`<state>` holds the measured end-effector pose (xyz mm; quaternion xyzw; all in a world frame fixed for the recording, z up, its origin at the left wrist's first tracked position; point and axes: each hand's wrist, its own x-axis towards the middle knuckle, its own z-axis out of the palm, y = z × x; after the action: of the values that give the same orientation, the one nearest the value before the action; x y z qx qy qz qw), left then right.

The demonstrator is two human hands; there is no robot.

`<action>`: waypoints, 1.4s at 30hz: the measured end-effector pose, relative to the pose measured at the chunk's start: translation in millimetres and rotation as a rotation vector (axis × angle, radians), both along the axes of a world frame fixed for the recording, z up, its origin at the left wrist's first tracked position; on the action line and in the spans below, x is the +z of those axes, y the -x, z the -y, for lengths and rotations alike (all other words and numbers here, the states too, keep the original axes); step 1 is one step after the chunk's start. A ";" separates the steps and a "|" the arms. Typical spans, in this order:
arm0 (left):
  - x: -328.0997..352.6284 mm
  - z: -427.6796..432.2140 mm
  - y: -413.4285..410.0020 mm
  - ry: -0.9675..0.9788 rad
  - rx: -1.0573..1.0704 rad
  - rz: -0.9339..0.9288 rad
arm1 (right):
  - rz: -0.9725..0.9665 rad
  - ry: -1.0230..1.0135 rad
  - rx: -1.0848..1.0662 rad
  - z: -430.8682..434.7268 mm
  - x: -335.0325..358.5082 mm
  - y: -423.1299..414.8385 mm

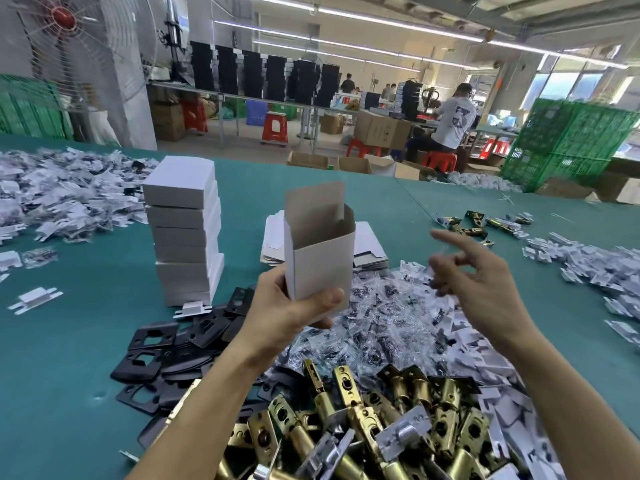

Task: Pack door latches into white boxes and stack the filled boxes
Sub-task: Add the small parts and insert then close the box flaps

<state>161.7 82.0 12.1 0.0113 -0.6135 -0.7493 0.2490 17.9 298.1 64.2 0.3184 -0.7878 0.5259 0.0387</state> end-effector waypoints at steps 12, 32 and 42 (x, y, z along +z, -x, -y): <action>0.7 -4.7 0.0 0.053 -0.046 -0.058 | -0.783 0.002 0.249 54.7 65.1 -66.0; 2.2 -5.4 0.4 0.100 0.040 -0.001 | -0.817 -0.423 0.108 51.8 51.7 -49.3; 35.0 31.2 -19.2 0.243 0.679 0.080 | -0.263 -0.722 0.236 85.6 0.5 -47.4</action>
<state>180.9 50.8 47.1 0.2142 -0.6686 -0.5445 0.4588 65.3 212.5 64.7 0.4645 -0.8682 0.1708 -0.0359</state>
